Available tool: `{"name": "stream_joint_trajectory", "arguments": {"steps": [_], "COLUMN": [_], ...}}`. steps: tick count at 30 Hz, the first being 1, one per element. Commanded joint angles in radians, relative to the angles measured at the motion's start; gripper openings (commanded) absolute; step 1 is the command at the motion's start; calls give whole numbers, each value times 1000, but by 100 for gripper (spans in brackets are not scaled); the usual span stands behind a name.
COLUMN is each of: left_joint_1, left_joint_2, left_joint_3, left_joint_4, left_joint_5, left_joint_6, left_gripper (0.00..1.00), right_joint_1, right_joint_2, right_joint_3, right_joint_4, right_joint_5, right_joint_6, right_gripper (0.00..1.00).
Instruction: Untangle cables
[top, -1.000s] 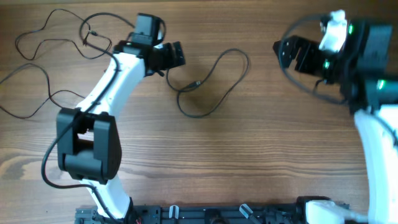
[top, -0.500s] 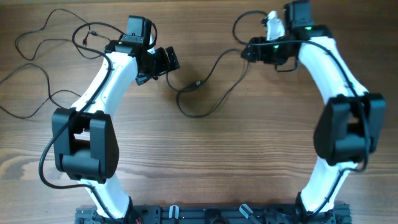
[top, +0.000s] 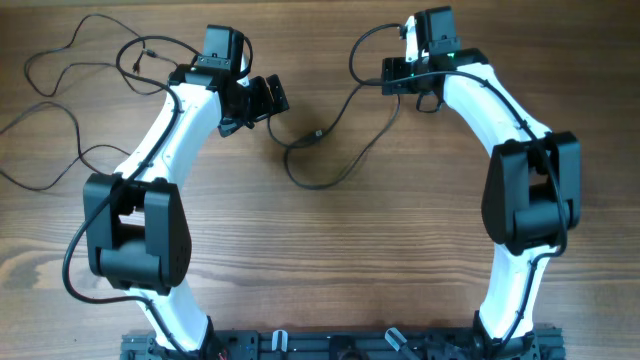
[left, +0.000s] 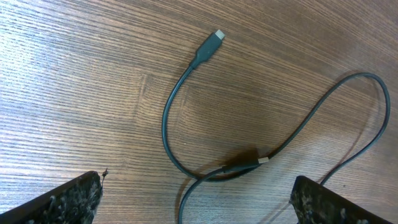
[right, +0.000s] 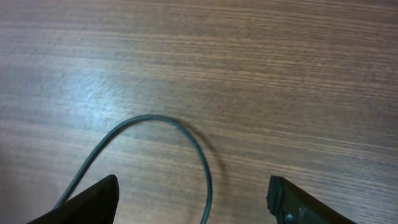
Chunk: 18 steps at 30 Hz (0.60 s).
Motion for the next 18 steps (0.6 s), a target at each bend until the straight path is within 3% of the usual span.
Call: {"name": "stream_joint_trajectory", "arguments": {"steps": [1, 7, 13, 17, 18], "left_joint_1": [1, 1, 1, 1, 1], "left_joint_2": [10, 10, 10, 10, 10], "left_joint_3": [-3, -3, -3, -3, -3], "left_joint_4": [-1, 0, 0, 0, 1], "left_joint_5": [11, 11, 11, 11, 11], "left_joint_6": [-12, -12, -12, -12, -12], "left_gripper": [100, 100, 100, 100, 100], "right_joint_1": [4, 3, 5, 5, 4], "right_joint_2": [75, 115, 144, 141, 133], "right_joint_3": [5, 3, -10, -11, -10], "right_joint_4": [19, 23, 24, 11, 10], "right_joint_5": [-65, -34, -50, -132, -158], "right_joint_6": [43, 54, 54, 66, 114], "right_gripper": [77, 70, 43, 9, 4]}}
